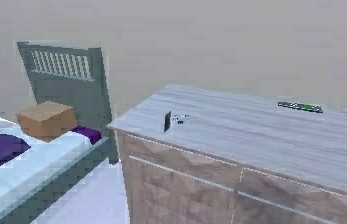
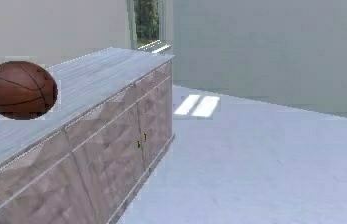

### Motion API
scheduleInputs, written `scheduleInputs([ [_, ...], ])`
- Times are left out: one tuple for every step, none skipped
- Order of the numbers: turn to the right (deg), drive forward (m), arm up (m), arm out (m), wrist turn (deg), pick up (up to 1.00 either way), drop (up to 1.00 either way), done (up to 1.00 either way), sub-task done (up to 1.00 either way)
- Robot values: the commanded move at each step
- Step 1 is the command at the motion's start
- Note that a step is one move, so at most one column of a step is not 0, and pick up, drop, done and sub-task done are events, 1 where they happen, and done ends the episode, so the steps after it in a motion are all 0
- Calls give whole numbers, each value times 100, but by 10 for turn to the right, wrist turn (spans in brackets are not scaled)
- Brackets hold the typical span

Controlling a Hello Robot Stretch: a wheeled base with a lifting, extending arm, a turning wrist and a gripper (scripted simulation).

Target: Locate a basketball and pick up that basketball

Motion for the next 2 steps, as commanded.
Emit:
scheduleInputs([
  [-300, 0, 0, 0, 0, 0, 0, 0, 0],
  [0, 0, 50, 0, 0, 0, 0, 0, 0],
])
